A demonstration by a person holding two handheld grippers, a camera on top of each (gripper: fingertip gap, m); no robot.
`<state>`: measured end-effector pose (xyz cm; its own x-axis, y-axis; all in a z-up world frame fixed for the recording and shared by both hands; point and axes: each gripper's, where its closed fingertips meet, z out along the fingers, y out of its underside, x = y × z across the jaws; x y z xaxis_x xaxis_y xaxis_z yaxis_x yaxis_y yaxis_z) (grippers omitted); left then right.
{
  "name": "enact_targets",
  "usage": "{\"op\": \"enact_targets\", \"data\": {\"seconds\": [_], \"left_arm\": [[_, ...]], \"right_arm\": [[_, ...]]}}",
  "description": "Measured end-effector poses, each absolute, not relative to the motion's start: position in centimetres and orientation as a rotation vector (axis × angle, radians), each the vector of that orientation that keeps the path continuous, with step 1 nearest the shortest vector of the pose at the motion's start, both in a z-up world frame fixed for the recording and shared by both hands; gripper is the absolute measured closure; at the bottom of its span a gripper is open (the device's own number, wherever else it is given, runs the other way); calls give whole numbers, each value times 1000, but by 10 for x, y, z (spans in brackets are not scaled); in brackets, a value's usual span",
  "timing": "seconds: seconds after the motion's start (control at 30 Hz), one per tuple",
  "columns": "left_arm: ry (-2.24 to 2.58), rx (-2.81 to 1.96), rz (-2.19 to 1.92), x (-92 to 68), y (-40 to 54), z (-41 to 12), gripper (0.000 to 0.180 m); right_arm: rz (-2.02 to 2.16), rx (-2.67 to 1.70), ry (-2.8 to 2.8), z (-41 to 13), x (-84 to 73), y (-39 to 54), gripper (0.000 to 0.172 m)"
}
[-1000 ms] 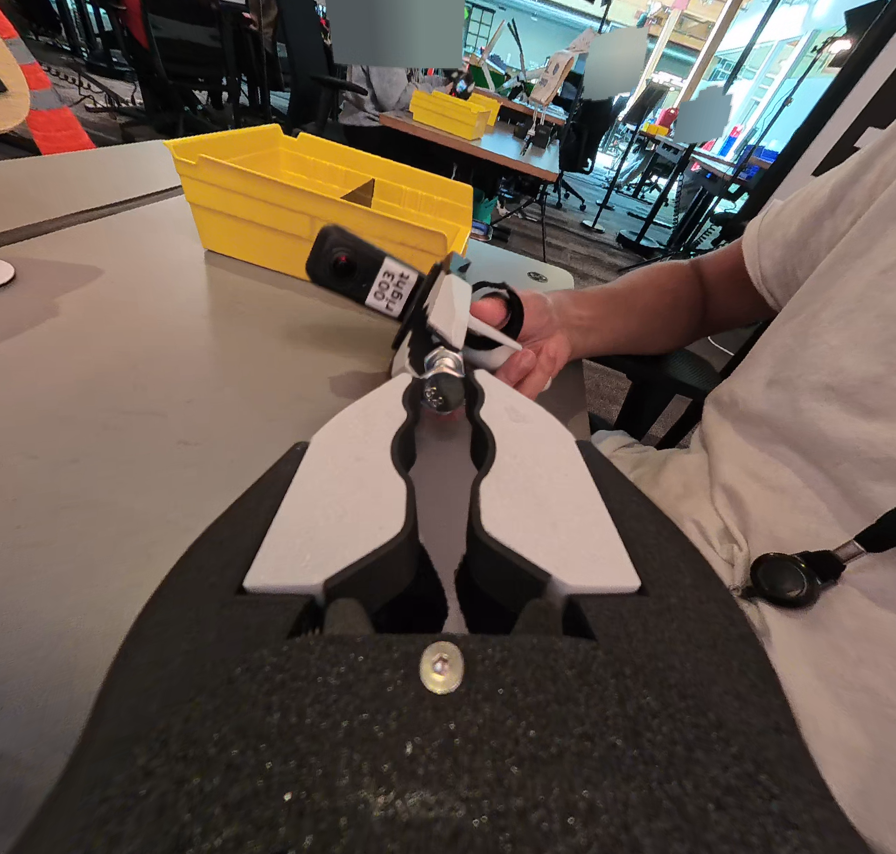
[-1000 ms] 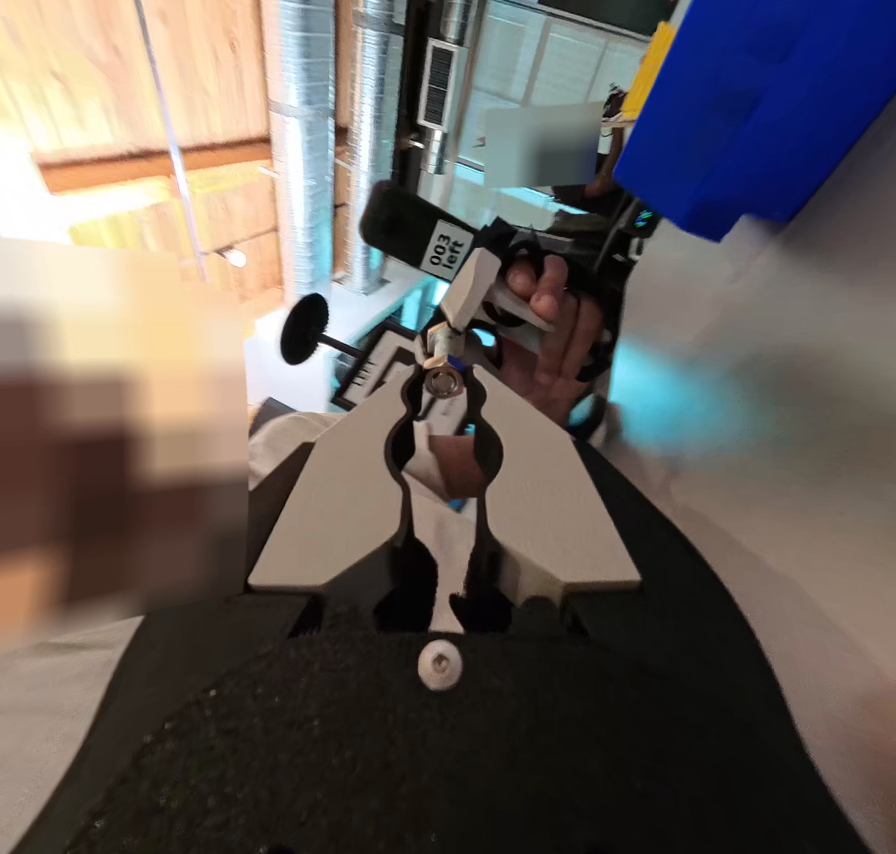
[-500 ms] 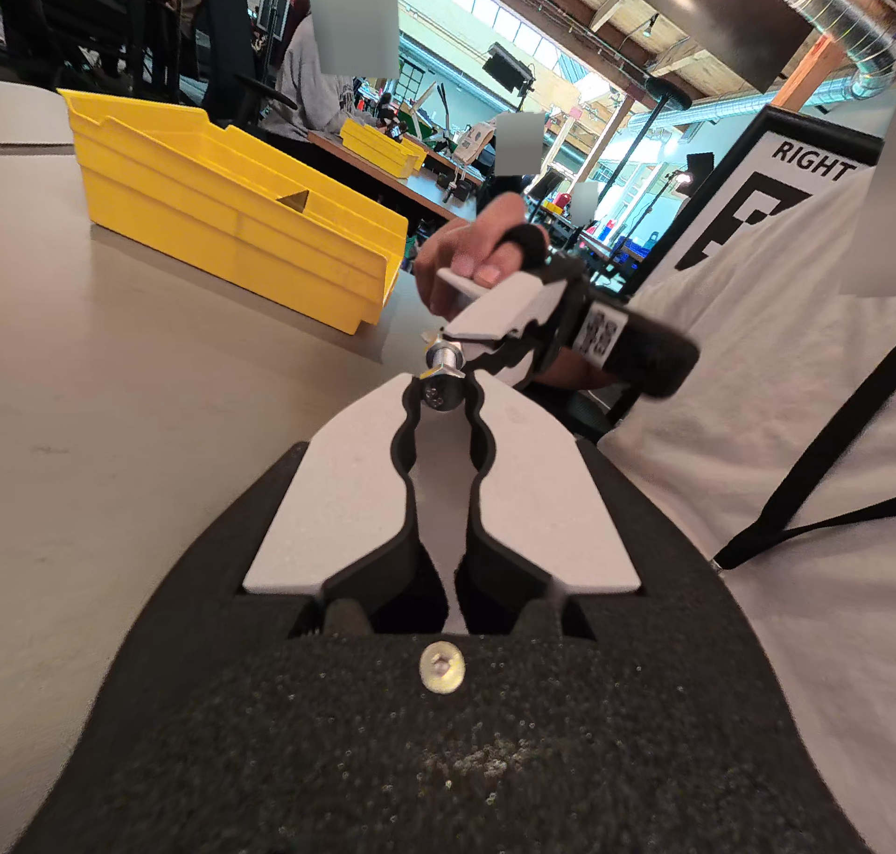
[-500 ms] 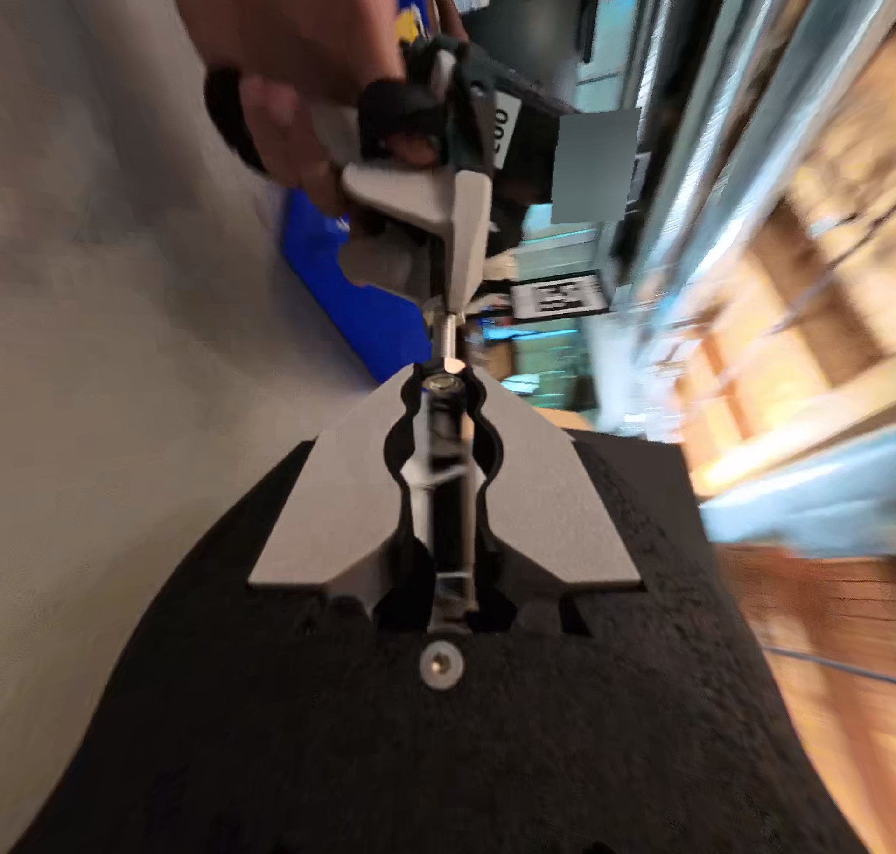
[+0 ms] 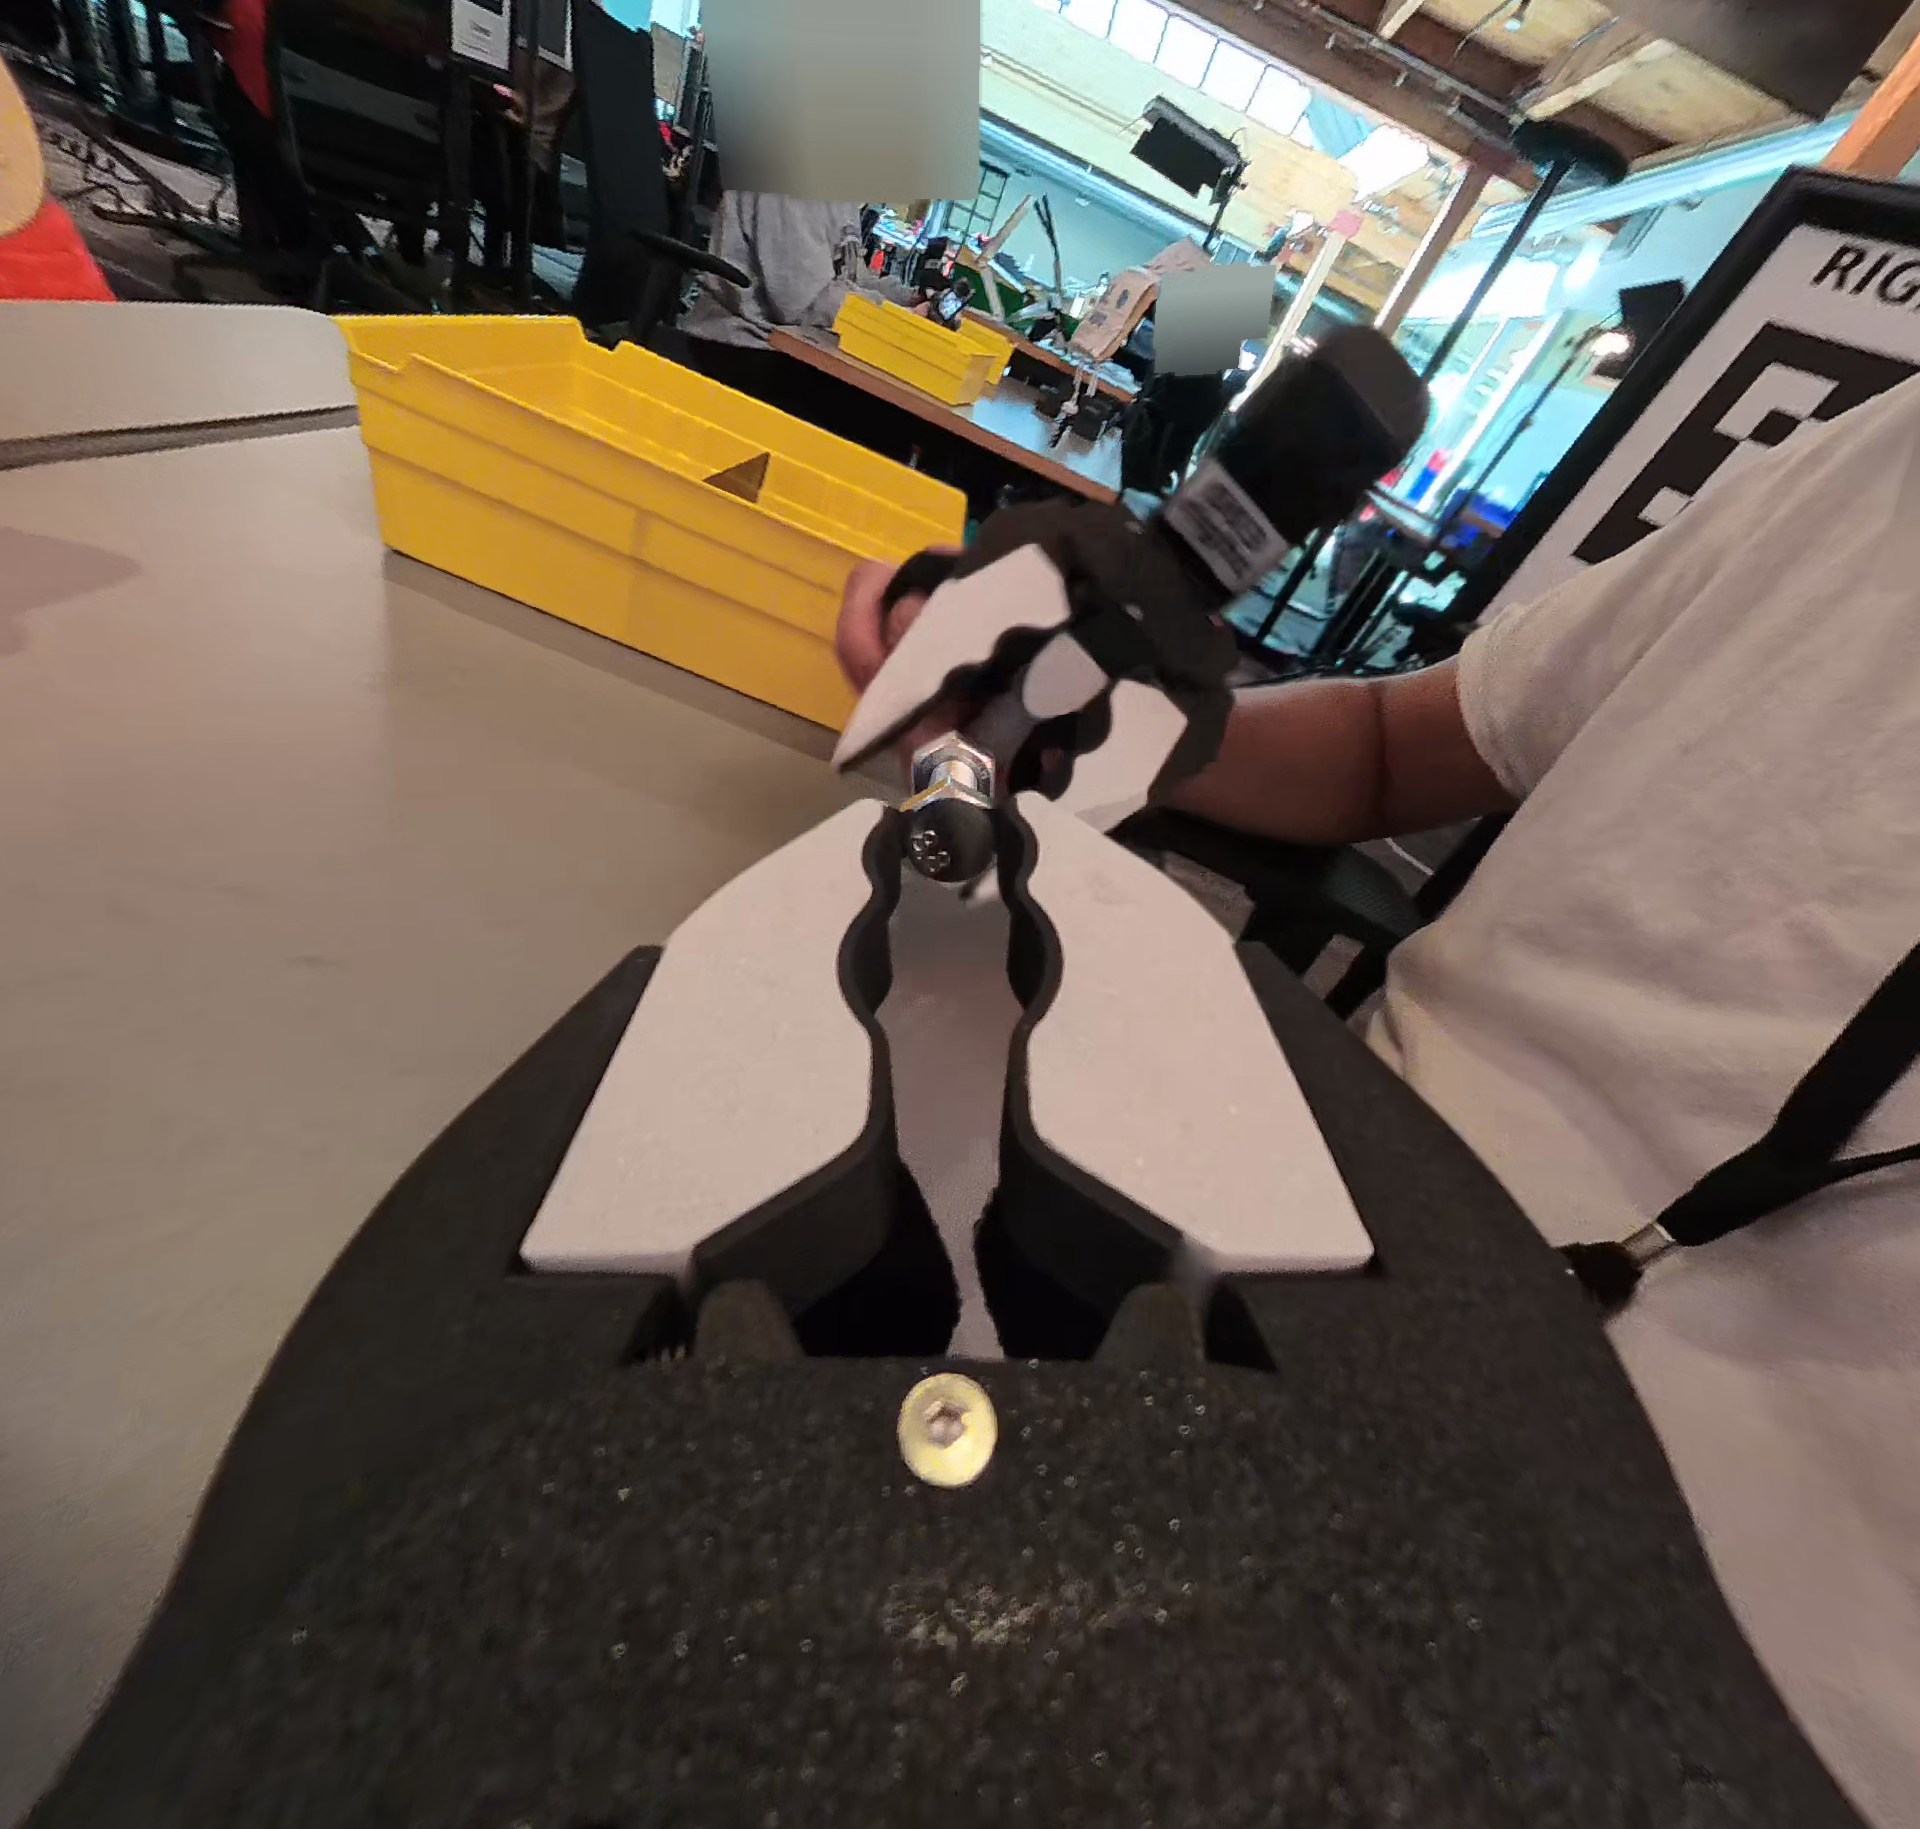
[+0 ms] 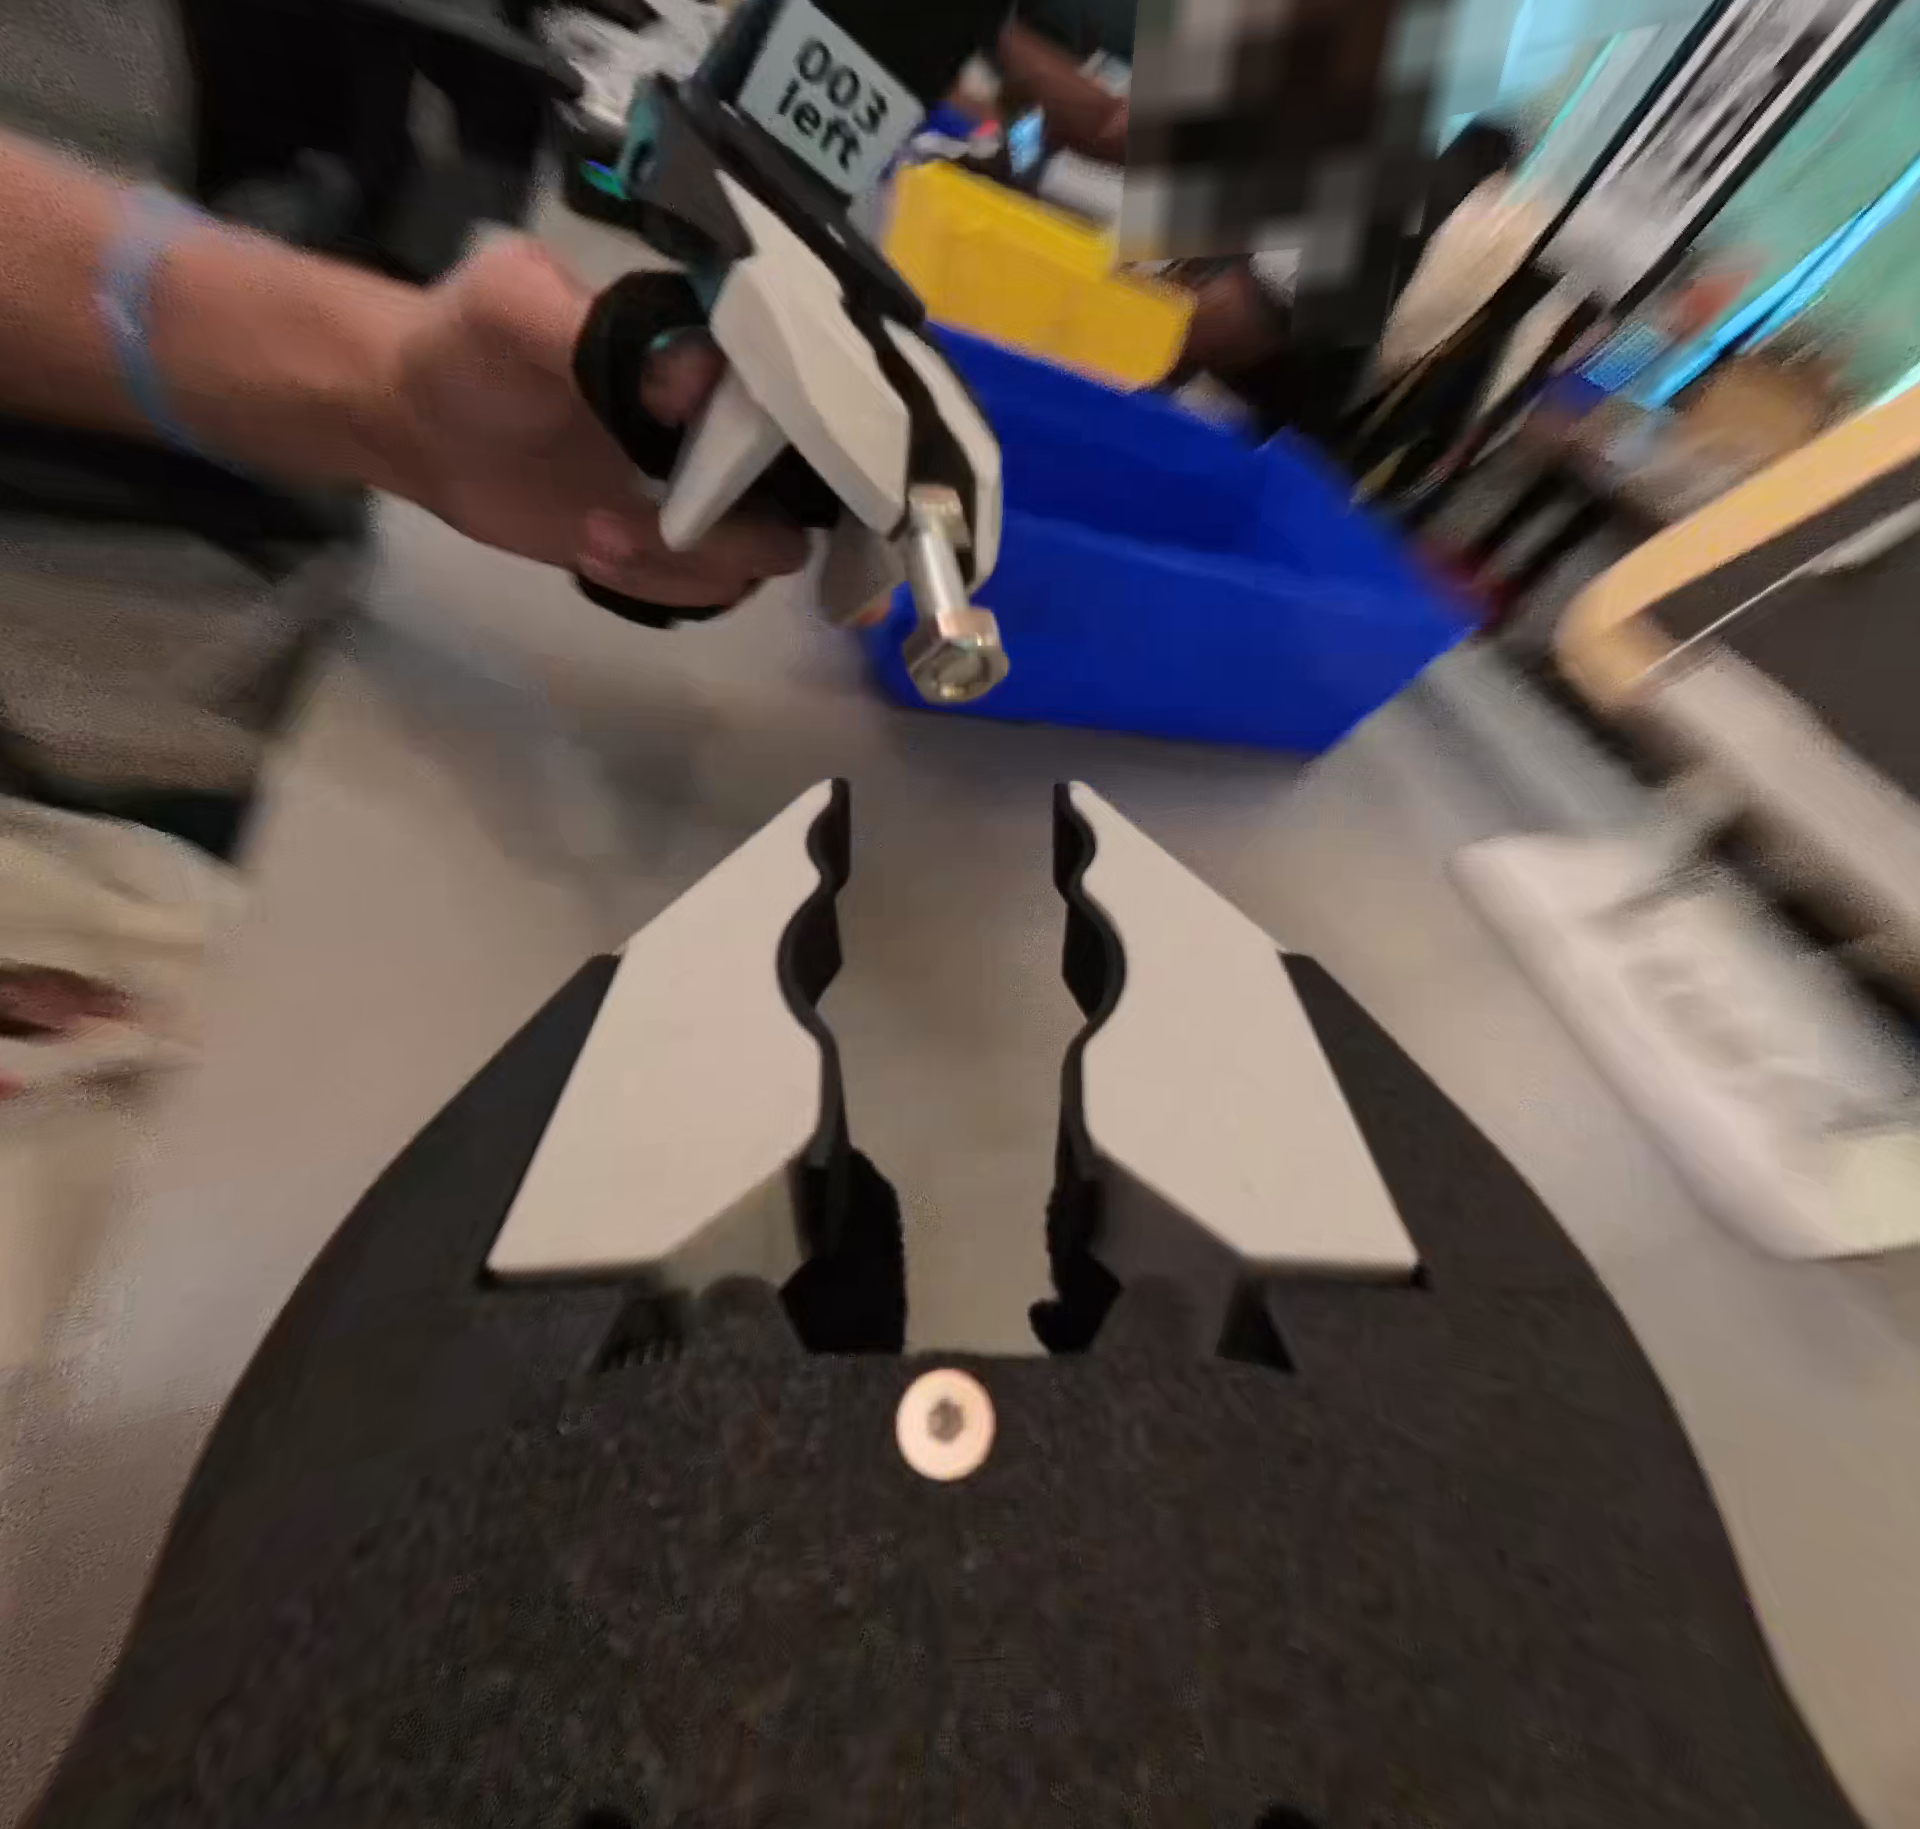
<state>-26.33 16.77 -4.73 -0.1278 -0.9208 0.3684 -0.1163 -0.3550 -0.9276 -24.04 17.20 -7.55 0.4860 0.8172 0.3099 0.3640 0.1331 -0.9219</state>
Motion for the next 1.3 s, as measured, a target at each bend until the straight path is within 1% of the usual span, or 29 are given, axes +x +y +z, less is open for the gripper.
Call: {"op": "enact_targets", "data": {"seconds": [0.03,0.07,0.1,0.17,0.23,0.33,0.43,0.57,0.6,0.67,0.73,0.83,0.93,1.0,1.13,1.23,1.3], "left_arm": [[1197,-1478,-1531,-264,168,-48,163],[1199,-1476,-1512,-264,169,-47,163],[1197,-1469,-1503,-264,169,-46,163],[1183,-1446,-1500,-266,169,-41,164],[1186,-1439,-1471,-267,170,-39,163],[1212,-1441,-1422,-268,170,-41,163],[1237,-1448,-1386,-265,169,-45,163],[1274,-1468,-1346,-261,167,-54,163],[1281,-1472,-1338,-260,167,-56,163],[1288,-1479,-1327,-259,167,-58,163],[1290,-1486,-1323,-258,167,-60,163],[1275,-1489,-1384,-258,166,-59,163],[1231,-1476,-1609,-260,159,-51,163],[1224,-1468,-1691,-259,154,-48,163],[1250,-1472,-1712,-257,148,-50,163],[1257,-1490,-1701,-256,148,-53,163],[1243,-1485,-1719,-256,149,-51,163]], "right_arm": [[647,-1591,-1044,-86,-244,172,126],[875,-1668,-1027,-93,-251,164,116],[1116,-1699,-1009,-94,-257,152,116],[1444,-1778,-873,-95,-263,147,118],[1741,-1761,-707,-82,-264,145,128],[2117,-1660,-371,-60,-253,159,137],[2297,-1610,-173,-61,-246,167,139],[2303,-1608,-169,-61,-249,167,141],[2304,-1610,-174,-61,-250,166,146],[2256,-1632,-184,-64,-249,168,151],[2164,-1651,-247,-65,-248,168,155],[1813,-1637,-489,-60,-248,167,155],[1245,-1526,-866,-54,-250,157,155],[796,-1370,-1065,-53,-249,151,155],[33,-1053,-1246,-55,-245,146,155],[-589,-717,-1347,-55,-243,148,155],[-782,-577,-1334,-52,-243,149,155]]}}
